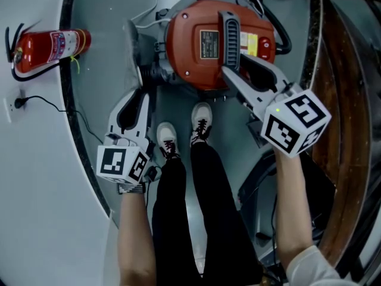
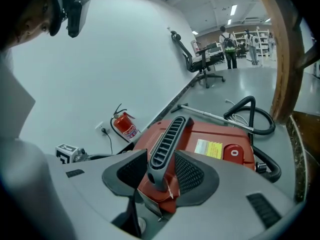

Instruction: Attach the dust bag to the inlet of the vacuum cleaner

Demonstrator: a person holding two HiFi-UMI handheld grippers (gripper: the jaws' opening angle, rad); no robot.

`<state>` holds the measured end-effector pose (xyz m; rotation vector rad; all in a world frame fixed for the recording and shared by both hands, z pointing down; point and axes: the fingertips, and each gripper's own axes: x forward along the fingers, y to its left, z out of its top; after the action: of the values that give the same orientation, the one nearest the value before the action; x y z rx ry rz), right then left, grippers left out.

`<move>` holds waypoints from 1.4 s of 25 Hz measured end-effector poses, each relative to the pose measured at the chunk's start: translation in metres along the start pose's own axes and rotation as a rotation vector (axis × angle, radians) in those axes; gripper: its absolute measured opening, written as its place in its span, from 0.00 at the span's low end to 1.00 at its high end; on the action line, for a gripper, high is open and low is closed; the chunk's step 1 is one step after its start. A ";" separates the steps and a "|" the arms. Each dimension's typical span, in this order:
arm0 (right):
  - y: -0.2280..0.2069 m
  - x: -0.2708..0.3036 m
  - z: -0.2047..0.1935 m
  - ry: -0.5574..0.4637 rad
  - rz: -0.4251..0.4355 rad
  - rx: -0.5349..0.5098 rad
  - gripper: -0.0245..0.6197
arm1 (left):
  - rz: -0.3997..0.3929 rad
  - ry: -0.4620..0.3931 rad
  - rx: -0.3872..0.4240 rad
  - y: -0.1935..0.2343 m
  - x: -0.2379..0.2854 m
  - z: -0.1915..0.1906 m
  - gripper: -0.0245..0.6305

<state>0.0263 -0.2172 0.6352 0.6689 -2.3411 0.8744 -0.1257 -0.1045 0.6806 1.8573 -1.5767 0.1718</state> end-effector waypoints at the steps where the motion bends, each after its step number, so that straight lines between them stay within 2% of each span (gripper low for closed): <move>1: -0.002 -0.002 0.003 -0.014 -0.008 0.007 0.31 | 0.003 0.000 0.001 0.001 -0.001 0.000 0.15; 6: -0.010 -0.010 0.015 -0.067 -0.044 0.018 0.21 | 0.020 0.009 0.012 0.004 -0.003 0.000 0.15; 10: -0.009 -0.007 0.016 -0.055 -0.029 0.024 0.21 | 0.033 0.008 0.011 0.005 -0.004 0.000 0.15; 15: -0.011 -0.006 0.015 -0.050 -0.023 0.034 0.21 | 0.027 -0.042 0.001 0.003 -0.010 0.008 0.15; 19: -0.012 -0.004 0.014 -0.050 -0.022 0.044 0.21 | 0.055 -0.087 -0.002 0.008 -0.016 0.026 0.15; 22: -0.012 -0.004 0.014 -0.050 -0.021 0.046 0.21 | 0.094 -0.090 0.015 0.018 -0.016 0.038 0.15; 26: -0.012 -0.003 0.013 -0.044 -0.012 0.053 0.21 | 0.131 -0.031 0.047 0.031 -0.010 0.043 0.16; 35: -0.012 -0.002 0.013 -0.039 0.006 0.064 0.21 | 0.068 0.174 0.019 0.032 0.005 0.051 0.24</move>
<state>0.0307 -0.2338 0.6307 0.7116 -2.3587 0.9499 -0.1702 -0.1381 0.6580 1.7536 -1.5231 0.3705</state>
